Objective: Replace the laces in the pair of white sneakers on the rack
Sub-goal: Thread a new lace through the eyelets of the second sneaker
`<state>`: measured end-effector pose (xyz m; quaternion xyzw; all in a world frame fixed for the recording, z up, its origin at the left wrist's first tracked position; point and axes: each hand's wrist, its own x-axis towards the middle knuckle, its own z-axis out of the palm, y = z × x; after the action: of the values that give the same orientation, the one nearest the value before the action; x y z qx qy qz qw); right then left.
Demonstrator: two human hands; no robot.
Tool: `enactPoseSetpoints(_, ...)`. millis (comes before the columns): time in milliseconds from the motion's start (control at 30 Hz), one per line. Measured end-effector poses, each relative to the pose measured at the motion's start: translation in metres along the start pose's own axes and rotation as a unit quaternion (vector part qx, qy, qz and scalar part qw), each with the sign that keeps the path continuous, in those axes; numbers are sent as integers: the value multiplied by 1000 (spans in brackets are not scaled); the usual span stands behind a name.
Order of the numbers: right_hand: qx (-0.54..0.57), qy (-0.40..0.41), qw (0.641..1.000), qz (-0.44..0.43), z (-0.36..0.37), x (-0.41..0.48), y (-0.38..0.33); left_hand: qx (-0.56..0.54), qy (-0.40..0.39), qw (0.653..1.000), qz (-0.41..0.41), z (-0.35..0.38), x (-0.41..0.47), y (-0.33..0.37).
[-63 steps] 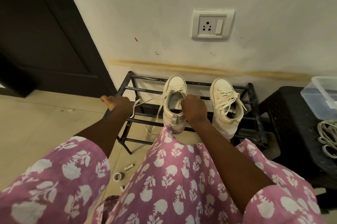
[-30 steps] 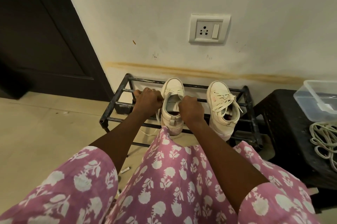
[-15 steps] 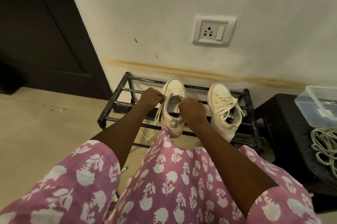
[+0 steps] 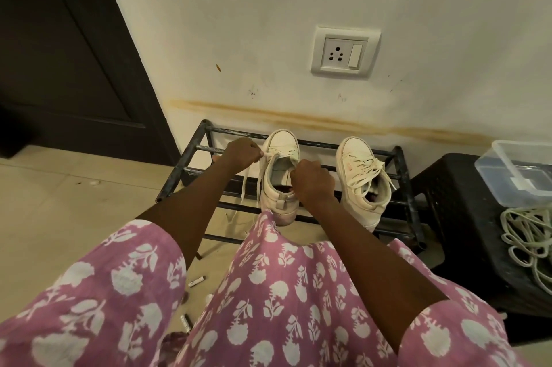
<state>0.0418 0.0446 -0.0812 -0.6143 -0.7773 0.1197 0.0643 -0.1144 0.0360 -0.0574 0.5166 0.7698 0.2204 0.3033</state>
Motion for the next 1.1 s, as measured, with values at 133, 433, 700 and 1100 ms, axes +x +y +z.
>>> enactPoseSetpoints(133, 33, -39, 999, 17, -10, 2, -3, 9, 22, 999, 31, -24, -1, 11)
enactPoseSetpoints(433, 223, 14, 975, -14, -33, 18, -35, -7, 131, 986, 105, -50, 1, 53)
enactPoseSetpoints(700, 355, 91, 930, -7, -48, 26, -48, -77, 109, 970, 202, -59, -11, 73)
enactPoseSetpoints(1100, 475, 167, 864, 15, -94, 28, -39, -189, -49, 967, 163, -38, -6, 72)
